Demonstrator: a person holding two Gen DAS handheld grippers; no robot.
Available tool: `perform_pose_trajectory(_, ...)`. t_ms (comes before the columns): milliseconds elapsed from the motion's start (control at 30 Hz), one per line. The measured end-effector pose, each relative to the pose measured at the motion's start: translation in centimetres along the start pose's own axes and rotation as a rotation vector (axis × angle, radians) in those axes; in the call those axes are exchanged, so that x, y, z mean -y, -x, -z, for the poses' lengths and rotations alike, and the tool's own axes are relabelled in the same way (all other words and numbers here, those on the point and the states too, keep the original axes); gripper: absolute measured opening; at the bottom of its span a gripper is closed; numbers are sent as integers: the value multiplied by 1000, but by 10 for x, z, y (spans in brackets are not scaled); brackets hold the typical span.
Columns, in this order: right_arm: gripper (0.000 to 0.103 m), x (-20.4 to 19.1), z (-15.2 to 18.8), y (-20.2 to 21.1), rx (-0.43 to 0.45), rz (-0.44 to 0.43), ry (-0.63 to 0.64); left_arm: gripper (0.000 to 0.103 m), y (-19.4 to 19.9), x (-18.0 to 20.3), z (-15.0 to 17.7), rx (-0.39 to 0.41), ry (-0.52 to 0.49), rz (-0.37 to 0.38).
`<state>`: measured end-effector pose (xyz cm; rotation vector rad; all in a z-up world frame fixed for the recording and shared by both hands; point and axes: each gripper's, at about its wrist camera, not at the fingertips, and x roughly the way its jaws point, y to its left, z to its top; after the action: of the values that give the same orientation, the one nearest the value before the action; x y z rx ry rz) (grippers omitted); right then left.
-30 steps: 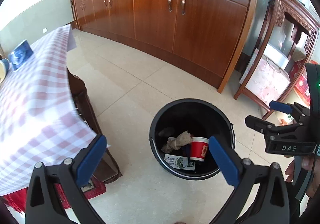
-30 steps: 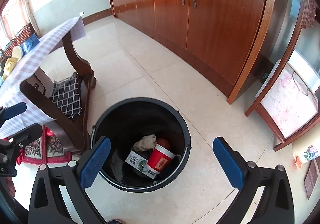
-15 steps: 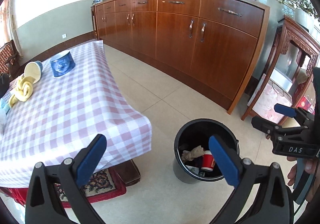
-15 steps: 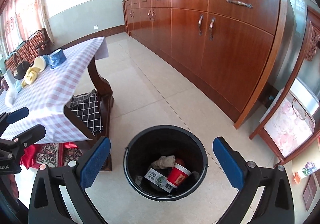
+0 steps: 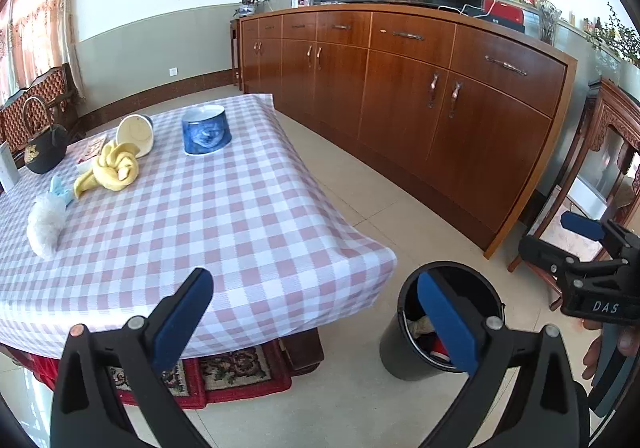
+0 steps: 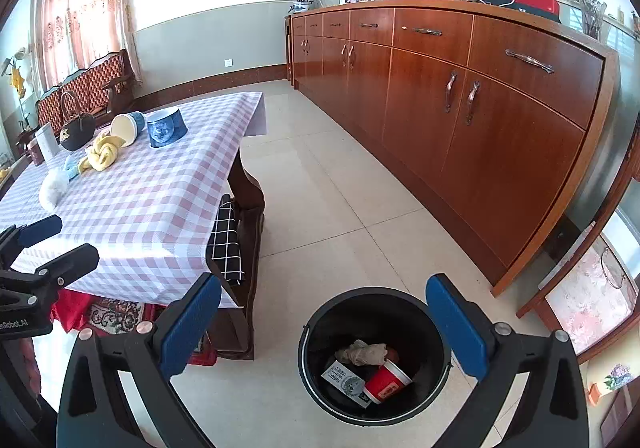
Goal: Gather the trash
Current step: 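Move both open tools back from the bucket toward the table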
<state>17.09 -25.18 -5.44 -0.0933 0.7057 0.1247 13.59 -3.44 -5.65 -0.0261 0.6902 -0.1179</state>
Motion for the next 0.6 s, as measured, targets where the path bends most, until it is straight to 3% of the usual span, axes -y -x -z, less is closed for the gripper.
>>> perform_pose_trajectory(600, 103, -100, -39, -14, 85, -127, 69, 103, 34, -118, 15, 65, 186, -207)
